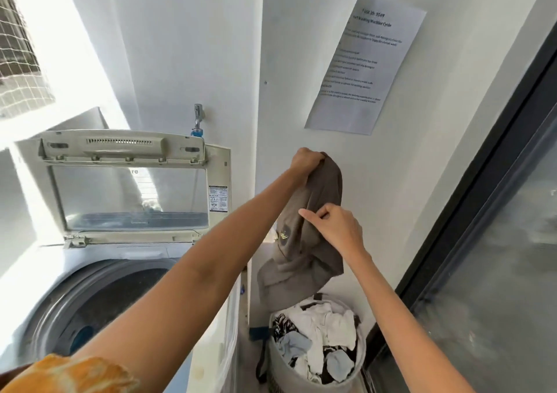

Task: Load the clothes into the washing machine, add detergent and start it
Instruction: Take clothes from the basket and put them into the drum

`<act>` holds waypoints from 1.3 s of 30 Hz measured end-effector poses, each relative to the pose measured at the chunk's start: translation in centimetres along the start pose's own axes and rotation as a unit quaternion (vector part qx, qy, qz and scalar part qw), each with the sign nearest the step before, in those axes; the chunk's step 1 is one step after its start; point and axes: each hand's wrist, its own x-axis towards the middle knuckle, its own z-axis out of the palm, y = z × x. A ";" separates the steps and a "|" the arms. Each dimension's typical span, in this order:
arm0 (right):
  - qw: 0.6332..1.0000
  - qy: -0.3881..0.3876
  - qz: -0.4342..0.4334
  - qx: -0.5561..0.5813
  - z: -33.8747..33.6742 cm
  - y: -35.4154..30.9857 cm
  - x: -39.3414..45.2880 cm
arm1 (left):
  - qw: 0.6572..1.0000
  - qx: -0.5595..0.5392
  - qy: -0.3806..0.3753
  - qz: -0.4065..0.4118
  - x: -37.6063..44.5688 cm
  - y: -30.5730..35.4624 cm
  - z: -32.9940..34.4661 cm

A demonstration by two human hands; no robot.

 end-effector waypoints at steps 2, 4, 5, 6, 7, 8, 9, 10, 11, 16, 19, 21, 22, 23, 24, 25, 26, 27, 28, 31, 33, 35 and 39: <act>0.997 -0.073 0.018 0.014 1.0 0.2 -0.1 | 0.998 -0.059 -0.015 -0.023 -0.2 1.2 -0.7; 0.988 -0.140 0.034 0.060 1.9 -0.1 0.3 | 0.991 -0.117 -0.036 -0.050 -0.3 2.0 -1.3; 0.986 -0.131 0.040 0.097 2.3 -0.3 0.7 | 0.987 -0.144 -0.041 -0.062 -0.2 2.0 -1.5; 0.983 -0.098 0.051 0.146 2.6 -0.5 1.1 | 0.983 -0.165 -0.042 -0.073 -0.1 1.9 -1.8; 0.973 -0.058 0.065 0.213 2.7 -0.7 1.6 | 0.979 -0.179 -0.045 -0.082 -0.1 1.7 -2.0; 0.951 -0.036 0.086 0.294 2.6 -1.0 2.1 | 0.979 -0.178 -0.051 -0.087 -0.3 1.5 -2.3; 0.920 -0.035 0.104 0.376 2.2 -1.4 2.7 | 0.982 -0.155 -0.064 -0.083 -0.5 1.3 -2.7; 0.888 -0.048 0.115 0.443 1.6 -2.0 3.3 | 0.990 -0.097 -0.078 -0.062 -1.0 1.1 -3.1; 0.860 -0.058 0.118 0.493 0.8 -2.6 4.0 | 0.995 -0.011 -0.089 -0.031 -1.3 0.6 -3.6; 0.774 -0.053 0.190 0.602 -2.9 -4.9 7.8 | 0.990 0.037 -0.107 0.080 -3.2 -2.5 -7.2; 0.747 -0.073 0.207 0.627 -2.6 -5.2 8.6 | 0.979 0.037 -0.175 0.093 -3.9 -4.0 -8.8; 0.734 -0.080 0.199 0.644 -2.3 -5.6 8.8 | 0.978 0.077 -0.170 0.098 -4.0 -4.9 -8.7; 0.736 -0.085 0.190 0.645 -2.2 -5.8 8.8 | 0.982 0.070 -0.139 0.109 -3.7 -5.3 -8.3; 0.741 -0.093 0.179 0.641 -2.1 -6.0 8.6 | 0.987 0.042 -0.092 0.122 -3.5 -5.6 -7.9; 0.744 -0.108 0.165 0.638 -1.9 -6.1 8.3 | 0.991 0.002 -0.044 0.127 -3.3 -5.7 -7.6; 0.750 -0.125 0.149 0.632 -1.9 -6.1 8.1 | 0.992 -0.038 -0.008 0.124 -3.2 -5.6 -7.4; 0.758 -0.143 0.127 0.623 -1.8 -6.0 7.8 | 0.990 -0.073 0.014 0.116 -2.9 -5.5 -7.2; 0.771 -0.159 0.098 0.609 -2.0 -5.9 7.5 | 0.989 -0.101 0.026 0.109 -2.8 -5.3 -7.1; 0.785 -0.172 0.063 0.591 -2.0 -5.7 7.4 | 0.985 -0.128 0.036 0.108 -2.8 -4.9 -7.1; 0.847 -0.163 -0.023 0.505 -2.2 -5.5 7.5 | 0.979 -0.140 0.041 0.142 -2.7 -3.0 -8.2; 0.904 -0.125 -0.035 0.409 -1.6 -6.0 8.0 | 0.980 -0.088 0.009 0.176 -3.0 -1.6 -9.4; 0.966 -0.074 -0.061 0.240 -0.6 -6.6 8.6 | 0.979 -0.048 -0.008 0.197 -3.3 -0.6 -10.4; 0.996 0.030 -0.077 -0.019 -1.4 -7.9 9.0 | 0.973 0.060 -0.012 0.221 -4.3 0.6 -14.2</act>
